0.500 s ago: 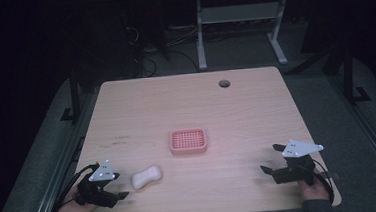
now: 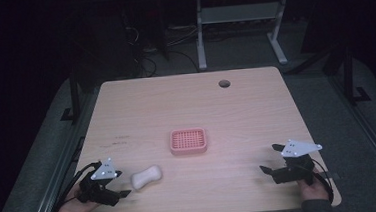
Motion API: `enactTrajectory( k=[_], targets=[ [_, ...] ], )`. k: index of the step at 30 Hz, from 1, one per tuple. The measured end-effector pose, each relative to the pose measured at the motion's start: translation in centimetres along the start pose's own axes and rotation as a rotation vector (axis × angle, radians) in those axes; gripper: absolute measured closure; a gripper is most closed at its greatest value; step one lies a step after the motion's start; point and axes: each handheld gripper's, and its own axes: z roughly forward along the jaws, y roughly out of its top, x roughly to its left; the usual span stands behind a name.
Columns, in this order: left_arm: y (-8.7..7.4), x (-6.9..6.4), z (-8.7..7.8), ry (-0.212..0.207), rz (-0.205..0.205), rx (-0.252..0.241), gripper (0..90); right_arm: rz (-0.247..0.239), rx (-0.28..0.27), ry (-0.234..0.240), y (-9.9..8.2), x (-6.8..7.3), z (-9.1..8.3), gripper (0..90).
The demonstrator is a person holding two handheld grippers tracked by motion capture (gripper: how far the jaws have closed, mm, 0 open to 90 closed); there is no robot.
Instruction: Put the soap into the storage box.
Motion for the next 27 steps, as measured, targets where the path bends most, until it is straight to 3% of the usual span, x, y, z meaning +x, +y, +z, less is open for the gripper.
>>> enactTrajectory(
  k=[27],
  targets=[
    [1.7,-0.2,0.8,-0.013,0.042,0.004,27.2,-0.016,0.007,0.002,0.1,0.2,0.1,13.6]
  ],
)
